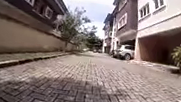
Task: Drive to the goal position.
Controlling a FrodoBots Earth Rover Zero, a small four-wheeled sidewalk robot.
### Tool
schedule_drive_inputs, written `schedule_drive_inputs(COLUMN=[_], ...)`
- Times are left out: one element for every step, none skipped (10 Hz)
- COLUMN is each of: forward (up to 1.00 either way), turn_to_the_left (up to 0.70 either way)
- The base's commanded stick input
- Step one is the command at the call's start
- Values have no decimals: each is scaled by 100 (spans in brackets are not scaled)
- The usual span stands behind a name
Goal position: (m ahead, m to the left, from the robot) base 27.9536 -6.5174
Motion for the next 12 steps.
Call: schedule_drive_inputs(forward=[50,50,50,50,50,50,50,50,50,50,50,50], turn_to_the_left=[0,0,0,0,0,0,0,0,0,0,0,0])
